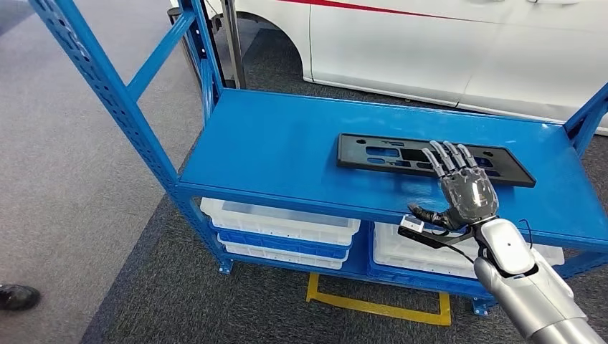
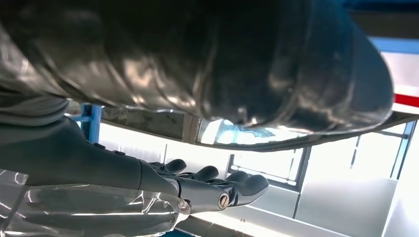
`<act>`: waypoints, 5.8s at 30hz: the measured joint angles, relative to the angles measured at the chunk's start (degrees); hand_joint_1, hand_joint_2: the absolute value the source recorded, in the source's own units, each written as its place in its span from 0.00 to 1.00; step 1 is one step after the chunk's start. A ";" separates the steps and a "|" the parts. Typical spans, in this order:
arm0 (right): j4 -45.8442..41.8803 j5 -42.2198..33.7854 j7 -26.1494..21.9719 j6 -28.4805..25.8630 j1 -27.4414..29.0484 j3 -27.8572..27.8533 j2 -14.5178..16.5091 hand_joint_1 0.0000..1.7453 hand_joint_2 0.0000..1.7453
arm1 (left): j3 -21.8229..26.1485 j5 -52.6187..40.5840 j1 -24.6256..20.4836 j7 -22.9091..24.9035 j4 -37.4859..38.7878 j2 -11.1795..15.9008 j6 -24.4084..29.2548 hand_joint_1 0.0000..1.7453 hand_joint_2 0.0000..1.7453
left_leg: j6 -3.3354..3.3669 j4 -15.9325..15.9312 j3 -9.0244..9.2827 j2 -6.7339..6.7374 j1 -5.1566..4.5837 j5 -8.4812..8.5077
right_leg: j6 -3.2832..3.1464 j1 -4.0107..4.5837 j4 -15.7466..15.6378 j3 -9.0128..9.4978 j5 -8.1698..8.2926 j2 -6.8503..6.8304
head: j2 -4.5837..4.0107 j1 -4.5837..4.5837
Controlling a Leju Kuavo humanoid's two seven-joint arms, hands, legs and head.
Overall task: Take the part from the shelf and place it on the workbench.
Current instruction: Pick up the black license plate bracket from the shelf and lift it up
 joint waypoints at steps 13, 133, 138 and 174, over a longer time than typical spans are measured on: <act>-1.25 0.08 0.21 1.02 1.21 -1.00 -0.06 0.00 0.00 | -0.04 -0.02 -0.13 -0.05 0.16 -0.01 0.02 0.00 0.00 | 4.62 -4.15 2.66 -0.39 -2.30 -0.73 | -0.25 1.82 12.74 -8.38 -2.31 -0.03 | 0.00 0.08; 43.58 3.52 8.11 4.06 -15.49 -0.83 14.21 0.97 1.00 | -2.95 -1.19 0.13 -5.37 1.89 -0.35 -1.72 0.00 0.00 | 4.54 -4.22 3.70 -0.15 -2.87 -1.60 | -2.76 3.47 0.50 -2.92 2.44 -0.10 | 0.00 -0.06; 43.51 3.49 7.49 4.13 -15.46 -1.05 14.37 0.96 1.00 | -2.95 -0.90 -0.01 -5.64 2.34 -0.35 -1.68 0.00 0.00 | 4.54 -4.22 3.69 -0.17 -2.87 -1.60 | -2.76 3.47 0.50 -2.93 2.44 -0.12 | 0.00 -0.05; 23.72 -6.72 -2.87 3.62 -9.06 -3.21 12.79 1.00 1.00 | -1.00 2.92 -0.56 -8.74 3.76 -0.42 0.21 0.00 1.00 | 4.54 -4.22 3.59 -0.15 -2.86 -1.61 | -2.76 3.40 0.52 -3.06 2.43 -0.11 | 0.00 -0.07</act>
